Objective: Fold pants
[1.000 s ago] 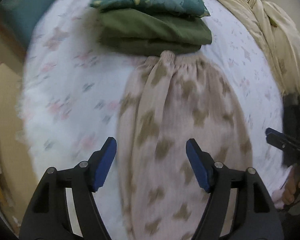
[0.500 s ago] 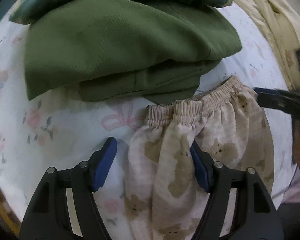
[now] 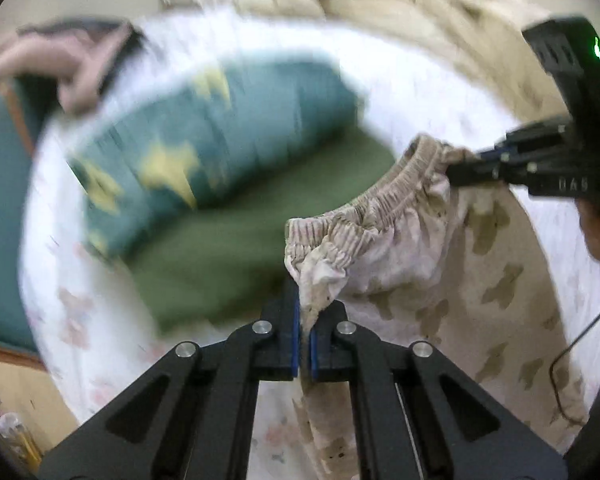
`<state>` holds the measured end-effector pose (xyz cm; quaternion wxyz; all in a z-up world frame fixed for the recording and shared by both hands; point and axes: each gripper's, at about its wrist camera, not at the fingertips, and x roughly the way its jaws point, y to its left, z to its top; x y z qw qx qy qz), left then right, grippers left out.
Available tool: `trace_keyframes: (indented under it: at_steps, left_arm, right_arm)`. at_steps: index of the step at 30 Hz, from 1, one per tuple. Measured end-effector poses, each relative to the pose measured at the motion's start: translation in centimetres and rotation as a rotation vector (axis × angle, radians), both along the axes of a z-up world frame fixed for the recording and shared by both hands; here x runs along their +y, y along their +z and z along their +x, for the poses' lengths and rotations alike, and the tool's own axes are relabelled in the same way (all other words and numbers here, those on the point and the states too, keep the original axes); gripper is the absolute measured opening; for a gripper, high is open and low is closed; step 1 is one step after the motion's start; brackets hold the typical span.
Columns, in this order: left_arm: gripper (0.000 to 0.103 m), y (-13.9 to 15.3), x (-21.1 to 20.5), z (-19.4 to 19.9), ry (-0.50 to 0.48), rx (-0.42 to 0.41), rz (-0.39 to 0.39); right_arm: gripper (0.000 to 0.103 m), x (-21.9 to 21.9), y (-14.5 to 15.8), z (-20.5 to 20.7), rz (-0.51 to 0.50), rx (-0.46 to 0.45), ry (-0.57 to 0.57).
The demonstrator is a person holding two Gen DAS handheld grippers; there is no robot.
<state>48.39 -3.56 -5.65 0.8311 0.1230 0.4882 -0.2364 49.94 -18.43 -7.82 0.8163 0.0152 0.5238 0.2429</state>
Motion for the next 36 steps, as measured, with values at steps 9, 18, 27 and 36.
trace_keyframes:
  at_steps: [9,18,27,36]
  left_arm:
    - [0.002,4.0,-0.1,-7.9,-0.126,-0.12,-0.012]
    - [0.003,5.8,-0.9,-19.4,-0.23,-0.162,0.063]
    - [0.006,1.0,-0.9,-30.5,-0.25,0.041,0.107]
    - [0.03,-4.5,0.0,-35.4,-0.231,0.38,0.206]
  right_arm:
    - [0.003,-0.9,4.8,-7.3,-0.006,-0.103,0.114]
    - [0.003,-1.5,6.8,-18.7,-0.007,-0.123,0.158]
    - [0.004,-0.2,1.5,-31.5,-0.038,-0.023,0.134]
    - [0.031,0.4,-5.2,-39.2,-0.155,0.22,0.198]
